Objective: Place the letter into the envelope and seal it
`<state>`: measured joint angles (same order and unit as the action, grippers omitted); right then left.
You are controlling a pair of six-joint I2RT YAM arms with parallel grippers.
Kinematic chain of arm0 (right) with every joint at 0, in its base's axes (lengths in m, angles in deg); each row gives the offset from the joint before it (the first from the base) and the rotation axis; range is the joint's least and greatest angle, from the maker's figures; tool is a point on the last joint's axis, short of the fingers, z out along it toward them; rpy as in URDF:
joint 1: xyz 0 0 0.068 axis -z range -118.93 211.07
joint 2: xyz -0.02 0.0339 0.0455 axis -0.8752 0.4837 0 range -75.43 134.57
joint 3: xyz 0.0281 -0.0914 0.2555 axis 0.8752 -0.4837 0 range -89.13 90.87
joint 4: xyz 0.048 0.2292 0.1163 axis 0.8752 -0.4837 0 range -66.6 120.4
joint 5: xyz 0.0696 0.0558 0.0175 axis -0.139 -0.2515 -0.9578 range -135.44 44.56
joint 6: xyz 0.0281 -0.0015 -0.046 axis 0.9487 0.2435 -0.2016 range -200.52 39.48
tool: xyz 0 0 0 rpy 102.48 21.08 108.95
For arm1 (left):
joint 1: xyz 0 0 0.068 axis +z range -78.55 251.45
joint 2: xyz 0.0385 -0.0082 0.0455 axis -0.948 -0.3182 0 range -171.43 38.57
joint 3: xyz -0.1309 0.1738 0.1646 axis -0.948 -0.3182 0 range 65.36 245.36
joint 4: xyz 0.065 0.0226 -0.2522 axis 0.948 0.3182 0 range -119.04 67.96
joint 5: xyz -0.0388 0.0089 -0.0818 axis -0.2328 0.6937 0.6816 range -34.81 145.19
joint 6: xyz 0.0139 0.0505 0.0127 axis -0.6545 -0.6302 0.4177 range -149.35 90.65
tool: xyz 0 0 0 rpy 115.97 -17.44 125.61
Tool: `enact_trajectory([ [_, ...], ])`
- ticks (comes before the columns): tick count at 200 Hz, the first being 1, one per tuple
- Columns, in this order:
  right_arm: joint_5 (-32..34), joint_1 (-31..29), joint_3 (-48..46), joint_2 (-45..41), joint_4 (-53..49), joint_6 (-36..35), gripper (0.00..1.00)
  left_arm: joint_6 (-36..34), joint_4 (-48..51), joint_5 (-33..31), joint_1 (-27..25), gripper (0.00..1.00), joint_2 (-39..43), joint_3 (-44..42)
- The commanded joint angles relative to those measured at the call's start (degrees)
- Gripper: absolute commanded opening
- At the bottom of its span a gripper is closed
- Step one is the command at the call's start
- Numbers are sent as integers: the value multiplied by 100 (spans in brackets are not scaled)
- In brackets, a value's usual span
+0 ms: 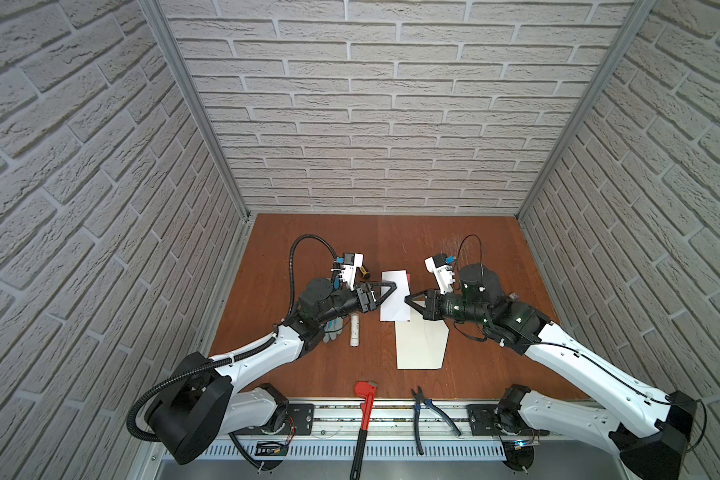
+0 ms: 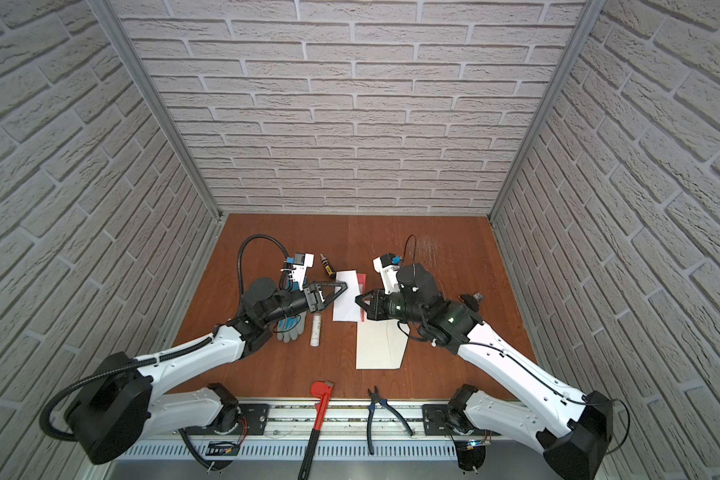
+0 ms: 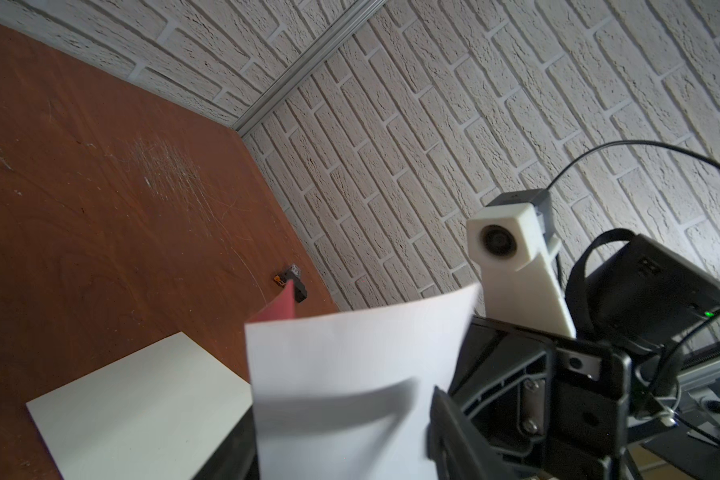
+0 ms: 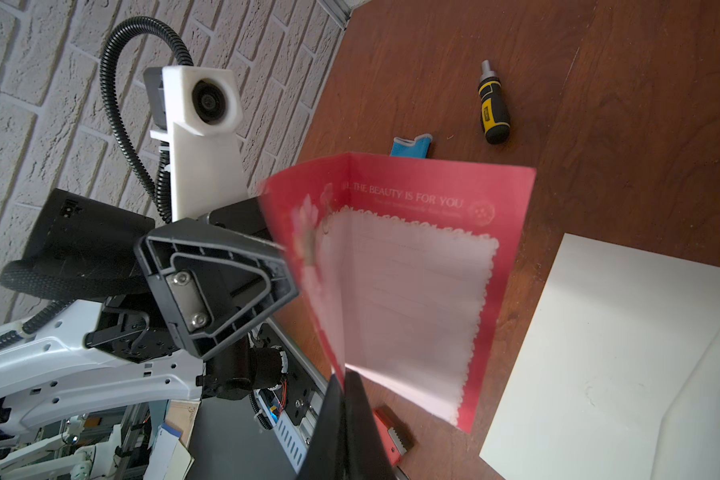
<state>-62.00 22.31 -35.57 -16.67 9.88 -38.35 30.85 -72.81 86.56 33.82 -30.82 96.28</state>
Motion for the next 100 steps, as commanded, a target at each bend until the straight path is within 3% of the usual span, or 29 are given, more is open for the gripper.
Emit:
enact_trajectory([
  [1, 73, 60, -91, 16, 131, -144, 5, 9, -498, 233, -4, 52, -6, 235],
  [39, 118, 138, -46, 43, -97, -261, 6, -112, -205, 231, 45, 40, 112, 274],
  [60, 112, 184, -56, -13, -142, -280, 6, -212, 26, 211, 88, 40, 225, 309],
  [82, 105, 211, -69, -61, -171, -287, 6, -328, 273, 158, 115, 47, 327, 345],
  [100, 79, 220, -80, -59, -166, -288, 6, -360, 326, 197, 123, 41, 338, 386],
])
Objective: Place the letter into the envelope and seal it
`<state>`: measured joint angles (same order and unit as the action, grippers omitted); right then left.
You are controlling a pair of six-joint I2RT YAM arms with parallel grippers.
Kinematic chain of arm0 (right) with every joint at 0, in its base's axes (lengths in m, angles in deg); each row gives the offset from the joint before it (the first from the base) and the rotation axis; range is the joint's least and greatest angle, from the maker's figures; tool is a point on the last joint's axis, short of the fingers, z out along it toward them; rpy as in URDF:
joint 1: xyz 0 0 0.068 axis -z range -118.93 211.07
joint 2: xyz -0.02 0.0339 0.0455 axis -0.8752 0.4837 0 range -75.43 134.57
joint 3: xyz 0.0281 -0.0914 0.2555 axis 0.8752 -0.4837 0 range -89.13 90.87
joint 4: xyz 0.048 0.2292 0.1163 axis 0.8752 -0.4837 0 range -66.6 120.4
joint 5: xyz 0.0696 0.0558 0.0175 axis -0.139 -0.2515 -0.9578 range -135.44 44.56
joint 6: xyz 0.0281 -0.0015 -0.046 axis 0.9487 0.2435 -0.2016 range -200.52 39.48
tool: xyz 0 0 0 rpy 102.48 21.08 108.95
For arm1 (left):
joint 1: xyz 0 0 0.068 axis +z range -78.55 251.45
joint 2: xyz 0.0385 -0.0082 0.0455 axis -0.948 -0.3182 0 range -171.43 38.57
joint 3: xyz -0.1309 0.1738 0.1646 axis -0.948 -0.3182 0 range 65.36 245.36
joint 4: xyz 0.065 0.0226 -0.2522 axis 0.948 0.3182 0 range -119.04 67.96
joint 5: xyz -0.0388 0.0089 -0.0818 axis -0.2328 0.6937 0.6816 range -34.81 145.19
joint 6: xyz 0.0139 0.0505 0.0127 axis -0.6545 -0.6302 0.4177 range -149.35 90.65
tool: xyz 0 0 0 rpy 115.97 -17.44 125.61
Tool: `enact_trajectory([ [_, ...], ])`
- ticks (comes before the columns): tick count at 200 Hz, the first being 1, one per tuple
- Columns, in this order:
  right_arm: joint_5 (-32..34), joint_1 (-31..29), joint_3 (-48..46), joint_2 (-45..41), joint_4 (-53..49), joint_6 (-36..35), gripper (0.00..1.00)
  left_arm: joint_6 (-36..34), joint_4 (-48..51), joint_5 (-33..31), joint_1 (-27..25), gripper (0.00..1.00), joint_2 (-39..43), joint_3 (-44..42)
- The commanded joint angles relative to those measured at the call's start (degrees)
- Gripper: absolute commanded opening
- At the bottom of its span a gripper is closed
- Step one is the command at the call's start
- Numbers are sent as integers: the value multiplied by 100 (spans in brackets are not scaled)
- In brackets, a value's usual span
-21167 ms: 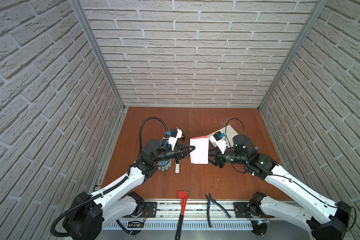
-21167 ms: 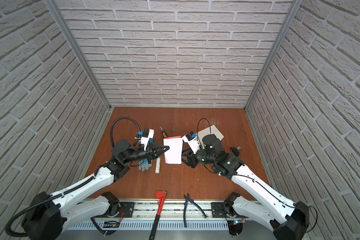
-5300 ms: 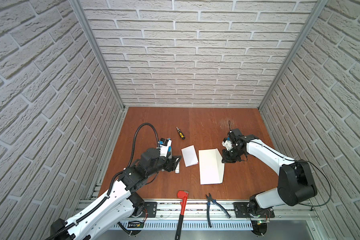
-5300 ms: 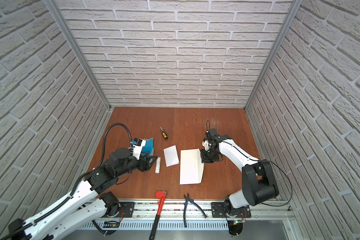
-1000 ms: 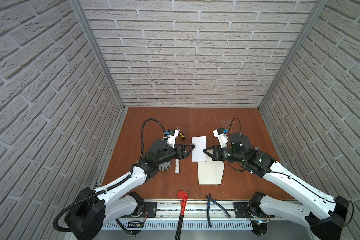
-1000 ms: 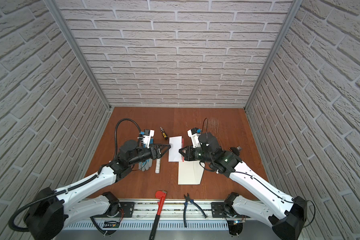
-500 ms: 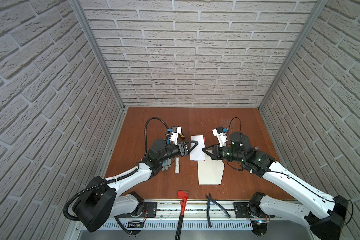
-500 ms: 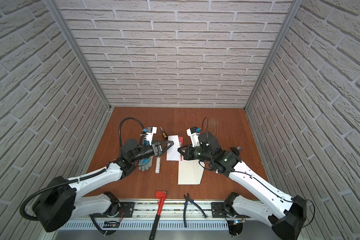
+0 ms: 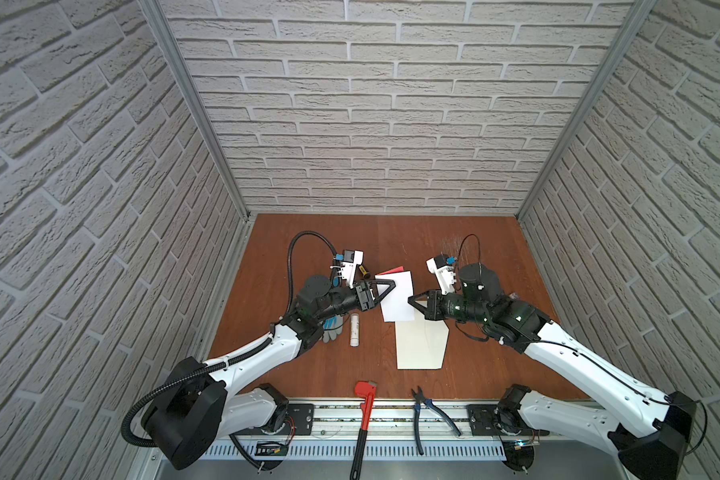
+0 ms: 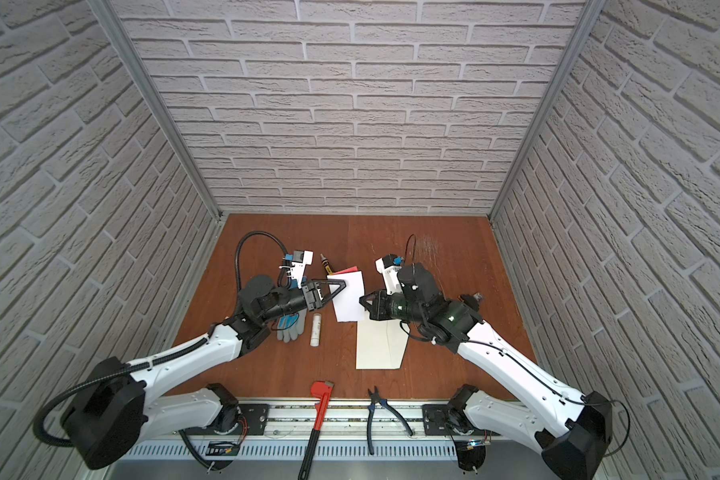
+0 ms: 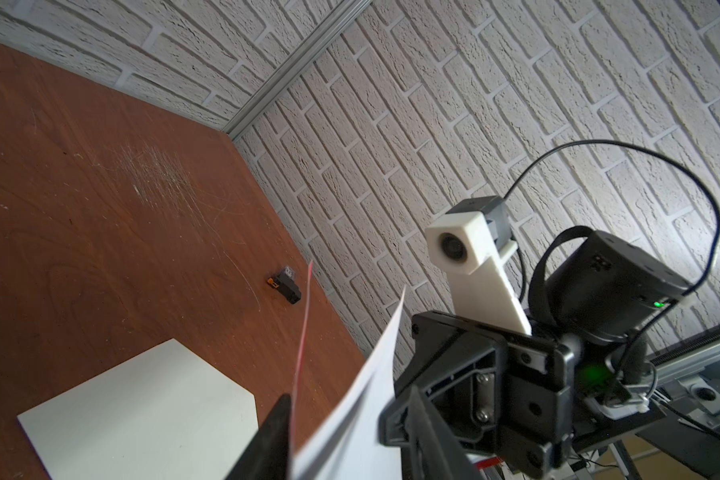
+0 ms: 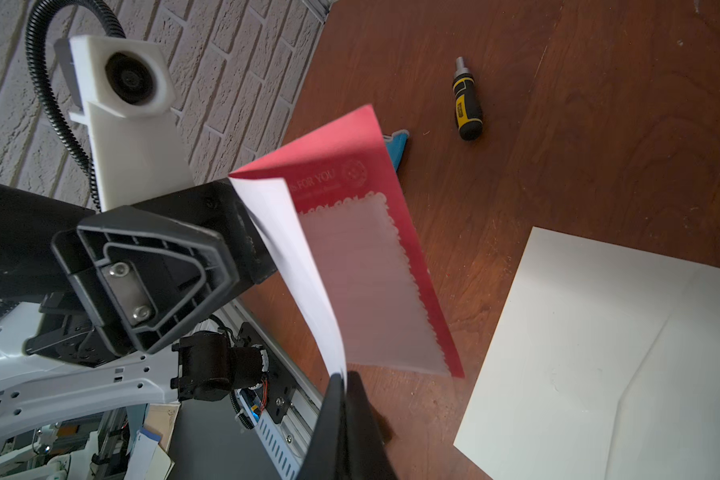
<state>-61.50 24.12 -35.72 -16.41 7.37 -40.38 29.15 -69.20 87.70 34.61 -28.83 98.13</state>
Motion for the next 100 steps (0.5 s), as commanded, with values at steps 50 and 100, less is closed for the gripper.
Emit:
enact_trajectory([
  [50, -43, 52, -163, -100, 199, -73, 8, -161, -88, 159, 41, 11, 64, 178],
  [100, -98, 178, -612, -567, 602, -306, 64, -199, -48, 174, 75, 0, 270, 85],
])
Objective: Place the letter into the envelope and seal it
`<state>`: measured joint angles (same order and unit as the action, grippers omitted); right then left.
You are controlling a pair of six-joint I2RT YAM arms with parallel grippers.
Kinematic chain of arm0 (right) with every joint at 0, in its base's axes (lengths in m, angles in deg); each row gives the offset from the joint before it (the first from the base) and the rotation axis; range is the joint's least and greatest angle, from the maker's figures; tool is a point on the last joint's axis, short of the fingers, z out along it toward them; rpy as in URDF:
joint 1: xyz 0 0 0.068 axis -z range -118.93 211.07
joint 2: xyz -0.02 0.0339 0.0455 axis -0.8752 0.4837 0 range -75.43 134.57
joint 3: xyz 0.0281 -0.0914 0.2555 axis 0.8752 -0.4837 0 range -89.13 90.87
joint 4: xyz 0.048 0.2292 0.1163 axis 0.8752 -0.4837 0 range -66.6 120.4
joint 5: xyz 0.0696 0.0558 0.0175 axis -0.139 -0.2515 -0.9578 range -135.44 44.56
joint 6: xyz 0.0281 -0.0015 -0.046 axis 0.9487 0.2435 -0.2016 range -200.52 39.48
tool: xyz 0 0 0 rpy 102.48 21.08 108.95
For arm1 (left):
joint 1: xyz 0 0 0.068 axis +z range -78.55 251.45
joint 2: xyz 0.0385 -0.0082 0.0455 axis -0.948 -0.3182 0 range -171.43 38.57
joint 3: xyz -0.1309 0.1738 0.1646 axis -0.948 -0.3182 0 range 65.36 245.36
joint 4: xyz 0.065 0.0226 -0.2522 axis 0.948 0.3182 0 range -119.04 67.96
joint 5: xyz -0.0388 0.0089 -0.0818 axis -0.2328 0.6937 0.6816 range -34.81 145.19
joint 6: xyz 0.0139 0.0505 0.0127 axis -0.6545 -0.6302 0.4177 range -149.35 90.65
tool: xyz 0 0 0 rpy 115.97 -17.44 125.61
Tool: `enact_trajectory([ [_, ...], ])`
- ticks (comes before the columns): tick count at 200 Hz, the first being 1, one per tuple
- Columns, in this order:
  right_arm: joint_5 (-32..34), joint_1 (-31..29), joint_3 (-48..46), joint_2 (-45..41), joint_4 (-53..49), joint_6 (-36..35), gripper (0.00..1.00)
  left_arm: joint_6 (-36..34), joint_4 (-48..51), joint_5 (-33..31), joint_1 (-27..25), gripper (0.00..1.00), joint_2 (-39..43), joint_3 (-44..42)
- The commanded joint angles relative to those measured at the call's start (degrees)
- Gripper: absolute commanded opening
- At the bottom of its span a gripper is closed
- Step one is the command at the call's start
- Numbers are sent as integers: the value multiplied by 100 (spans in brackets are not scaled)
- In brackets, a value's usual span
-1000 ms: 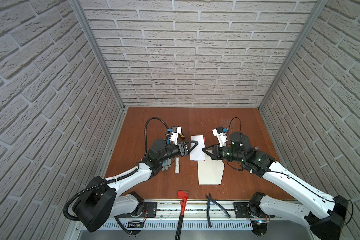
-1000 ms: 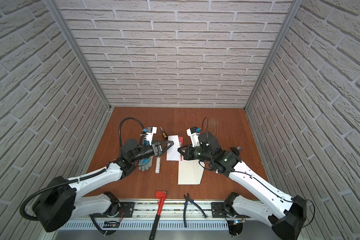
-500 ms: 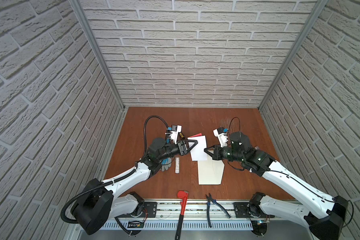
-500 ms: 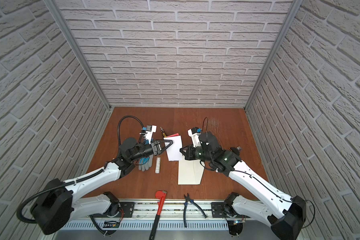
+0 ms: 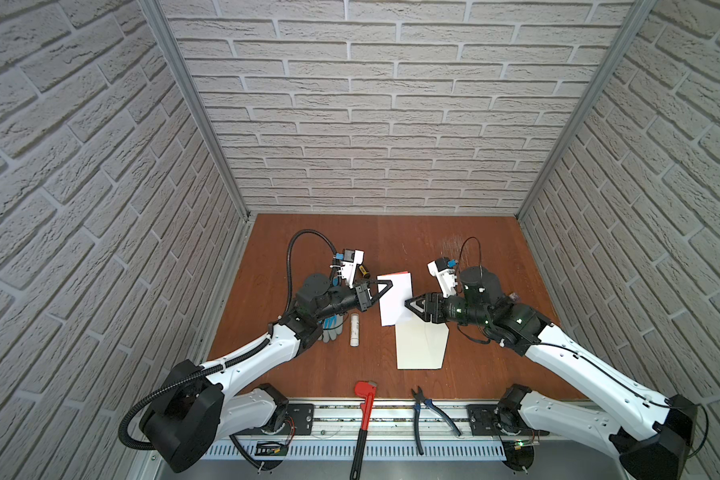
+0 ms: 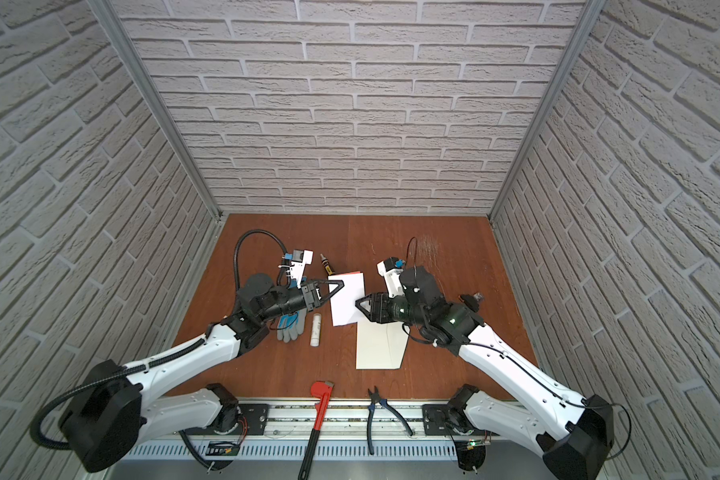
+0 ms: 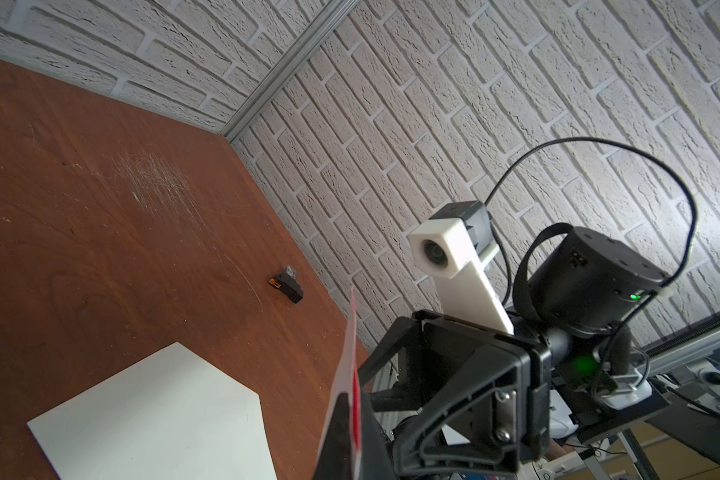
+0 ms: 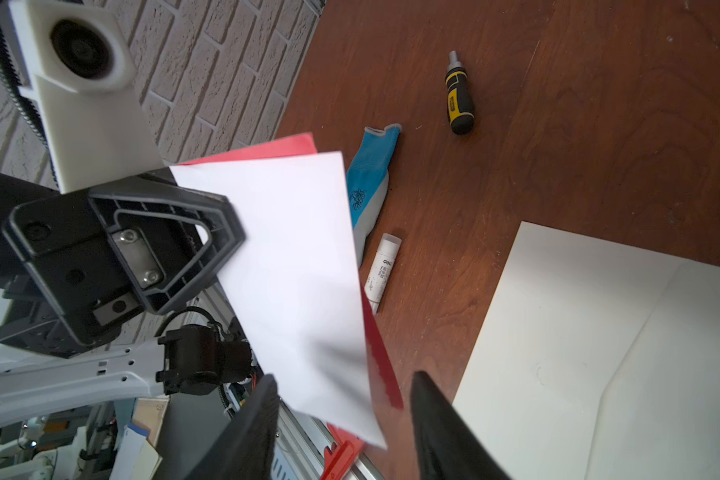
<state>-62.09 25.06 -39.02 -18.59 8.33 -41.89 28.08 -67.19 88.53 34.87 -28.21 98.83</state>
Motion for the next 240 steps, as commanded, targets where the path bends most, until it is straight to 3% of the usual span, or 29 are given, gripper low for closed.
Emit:
enact_trajectory([
  [1, -40, 89, -295, -358, 526, -155, 65, -92, -252, 92, 51, 0, 209, 12],
  [42, -444, 165, -718, -388, 1362, -157, 78, 224, -808, 270, 71, 0, 53, -86],
  [86, -1135, 208, -825, -129, 2087, -200, 81, 800, -1821, 460, 54, 0, -364, -133],
  [115, -1456, 220, -763, 0, 2394, -175, 82, 832, -1879, 498, 4, 0, -487, -82],
  [146, -1591, 219, -733, 29, 2402, -181, 78, 805, -1878, 523, -24, 0, -546, -69],
  [219, -1805, 304, -510, -68, 1968, -206, 53, 650, -1622, 550, -25, 0, -540, -76],
  [240, -1842, 391, -458, -143, 1779, -227, 51, 553, -1483, 552, -16, 0, -450, -103],
])
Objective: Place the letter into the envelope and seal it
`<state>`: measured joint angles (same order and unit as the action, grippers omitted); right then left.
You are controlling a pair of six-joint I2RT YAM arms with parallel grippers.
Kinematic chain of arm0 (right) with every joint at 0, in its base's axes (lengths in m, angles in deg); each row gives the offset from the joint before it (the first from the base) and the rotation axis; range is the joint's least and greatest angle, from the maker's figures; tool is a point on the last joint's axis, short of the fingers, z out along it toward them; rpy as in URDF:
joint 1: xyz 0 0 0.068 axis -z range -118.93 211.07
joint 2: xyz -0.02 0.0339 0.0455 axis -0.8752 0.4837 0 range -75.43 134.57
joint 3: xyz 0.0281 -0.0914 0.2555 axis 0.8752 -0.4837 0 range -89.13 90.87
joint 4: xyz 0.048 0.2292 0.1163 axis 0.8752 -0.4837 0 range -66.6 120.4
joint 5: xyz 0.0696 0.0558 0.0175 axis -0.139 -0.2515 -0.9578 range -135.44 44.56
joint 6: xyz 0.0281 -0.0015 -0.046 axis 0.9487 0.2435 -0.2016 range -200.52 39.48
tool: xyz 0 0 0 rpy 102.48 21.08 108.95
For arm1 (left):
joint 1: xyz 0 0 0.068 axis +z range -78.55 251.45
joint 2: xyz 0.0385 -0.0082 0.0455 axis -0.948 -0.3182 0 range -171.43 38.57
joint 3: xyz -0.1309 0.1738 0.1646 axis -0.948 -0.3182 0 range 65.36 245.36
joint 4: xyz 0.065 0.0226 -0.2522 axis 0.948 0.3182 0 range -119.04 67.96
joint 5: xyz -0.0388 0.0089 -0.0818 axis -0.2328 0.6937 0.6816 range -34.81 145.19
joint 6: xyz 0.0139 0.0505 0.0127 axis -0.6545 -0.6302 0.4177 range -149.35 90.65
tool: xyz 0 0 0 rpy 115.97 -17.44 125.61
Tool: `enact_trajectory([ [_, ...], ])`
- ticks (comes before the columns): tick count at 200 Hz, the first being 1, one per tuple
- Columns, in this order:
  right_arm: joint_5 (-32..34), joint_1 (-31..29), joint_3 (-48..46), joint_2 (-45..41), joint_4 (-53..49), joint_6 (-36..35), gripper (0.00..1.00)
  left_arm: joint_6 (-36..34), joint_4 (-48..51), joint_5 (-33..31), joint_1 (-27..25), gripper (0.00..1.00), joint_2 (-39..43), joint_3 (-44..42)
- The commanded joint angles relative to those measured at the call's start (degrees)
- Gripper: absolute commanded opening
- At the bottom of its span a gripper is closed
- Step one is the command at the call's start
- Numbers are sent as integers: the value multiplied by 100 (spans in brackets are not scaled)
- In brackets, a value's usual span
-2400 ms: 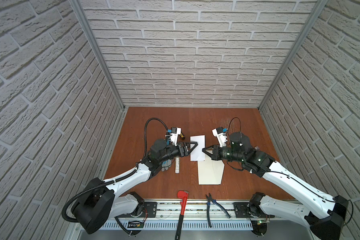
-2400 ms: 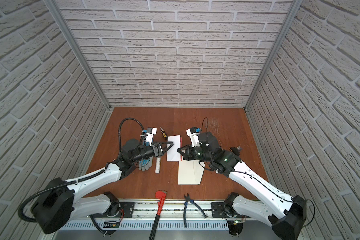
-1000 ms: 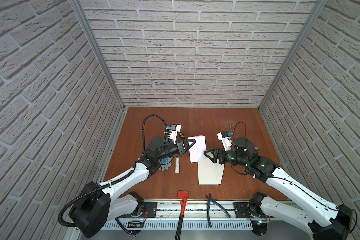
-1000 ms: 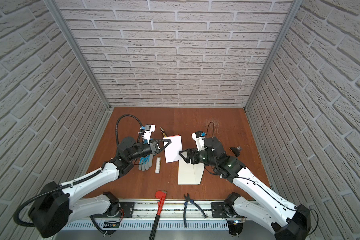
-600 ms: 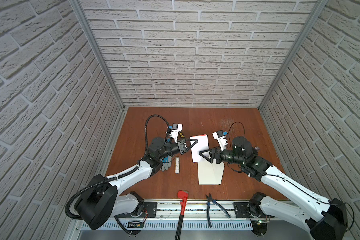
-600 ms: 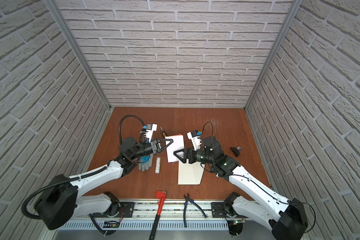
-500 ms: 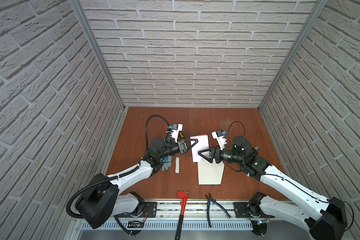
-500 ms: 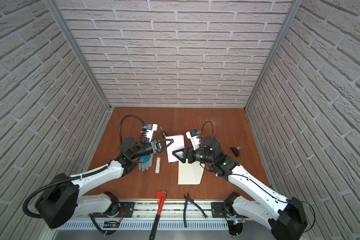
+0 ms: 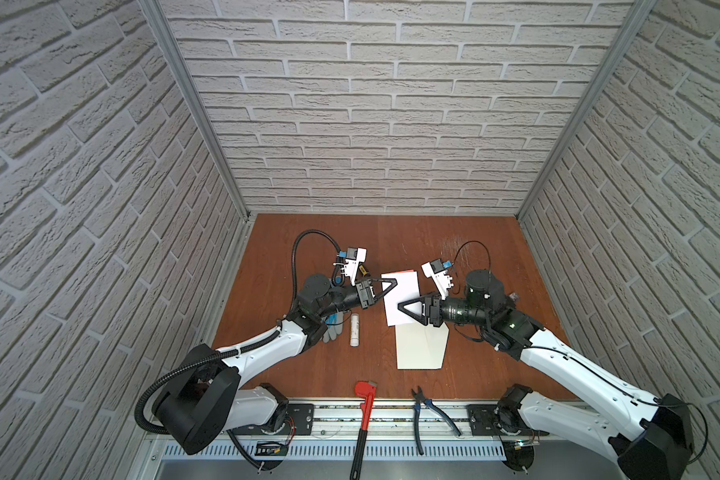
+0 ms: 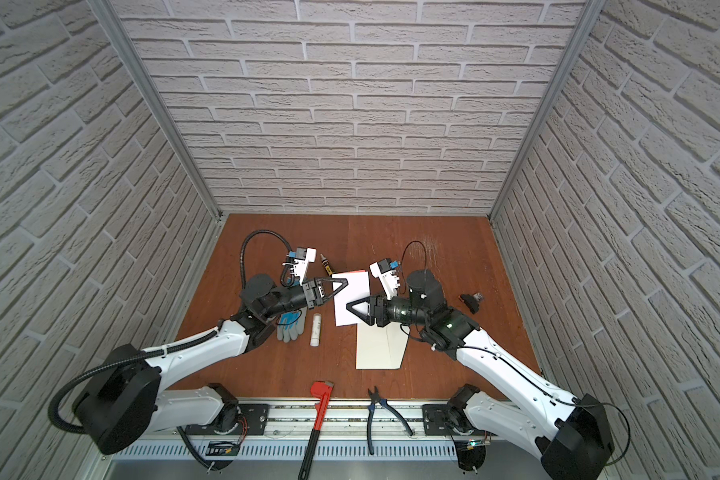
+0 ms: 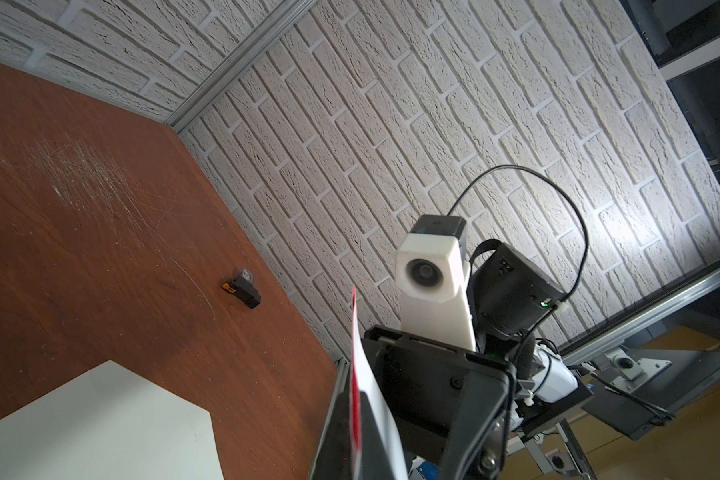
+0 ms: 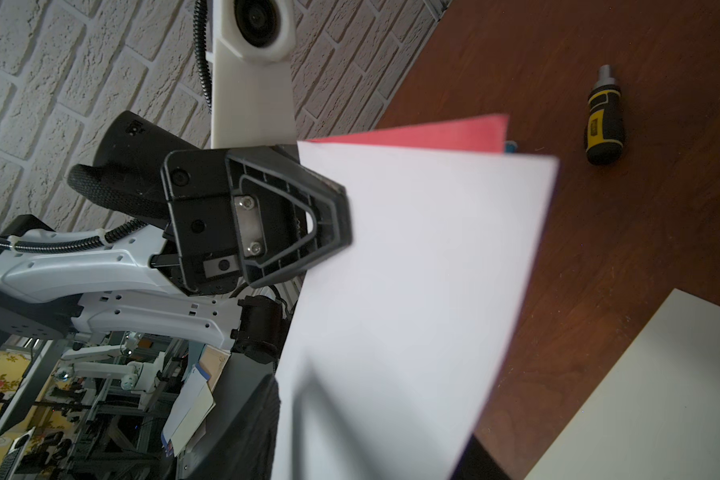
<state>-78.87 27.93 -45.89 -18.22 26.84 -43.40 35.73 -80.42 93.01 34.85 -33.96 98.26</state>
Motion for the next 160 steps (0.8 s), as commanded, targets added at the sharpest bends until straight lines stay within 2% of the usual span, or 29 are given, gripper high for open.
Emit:
enact_trajectory([
  [1, -163, 105, 228, -180, -73, -76, 51, -218, -157, 112, -14, 0, 134, -47],
  [43, -231, 315, 180, -377, -154, 76, 54, -443, 254, 129, -14, 0, 328, -56],
  [104, -671, 311, 140, 15, 340, 455, 44, -346, 68, 181, -28, 0, 172, -21],
  [160, -732, 312, 136, -2, 505, 574, 40, -392, 132, 190, -24, 0, 205, 3],
])
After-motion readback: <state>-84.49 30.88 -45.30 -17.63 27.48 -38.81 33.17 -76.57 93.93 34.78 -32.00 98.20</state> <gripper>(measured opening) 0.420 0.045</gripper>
